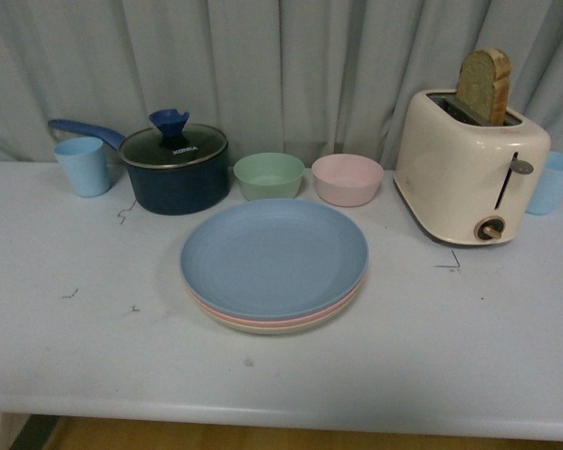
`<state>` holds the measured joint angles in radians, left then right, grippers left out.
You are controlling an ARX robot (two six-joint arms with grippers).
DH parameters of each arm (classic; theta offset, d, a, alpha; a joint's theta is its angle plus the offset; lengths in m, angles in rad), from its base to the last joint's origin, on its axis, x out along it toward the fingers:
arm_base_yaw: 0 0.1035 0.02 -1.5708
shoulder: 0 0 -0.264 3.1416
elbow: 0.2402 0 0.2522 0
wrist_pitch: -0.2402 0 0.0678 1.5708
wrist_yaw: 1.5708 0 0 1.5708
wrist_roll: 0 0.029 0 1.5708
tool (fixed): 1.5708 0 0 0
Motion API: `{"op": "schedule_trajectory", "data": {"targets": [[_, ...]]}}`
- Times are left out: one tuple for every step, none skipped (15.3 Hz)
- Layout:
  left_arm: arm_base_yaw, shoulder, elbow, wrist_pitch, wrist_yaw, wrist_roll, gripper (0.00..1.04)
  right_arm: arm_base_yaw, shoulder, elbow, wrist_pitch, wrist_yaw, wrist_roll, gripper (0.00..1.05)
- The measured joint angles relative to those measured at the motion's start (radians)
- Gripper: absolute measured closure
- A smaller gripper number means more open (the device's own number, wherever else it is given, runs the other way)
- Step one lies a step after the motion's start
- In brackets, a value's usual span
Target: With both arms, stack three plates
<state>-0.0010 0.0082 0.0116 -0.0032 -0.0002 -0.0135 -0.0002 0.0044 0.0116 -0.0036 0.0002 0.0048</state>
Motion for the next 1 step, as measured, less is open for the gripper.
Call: {"op": "schedule_trajectory", "data": {"targets": [[0.000,0.000,0.000,0.000,0.000,0.000,0.07,0.000,0.000,0.000,0.000,0.000,0.000,0.06]]}}
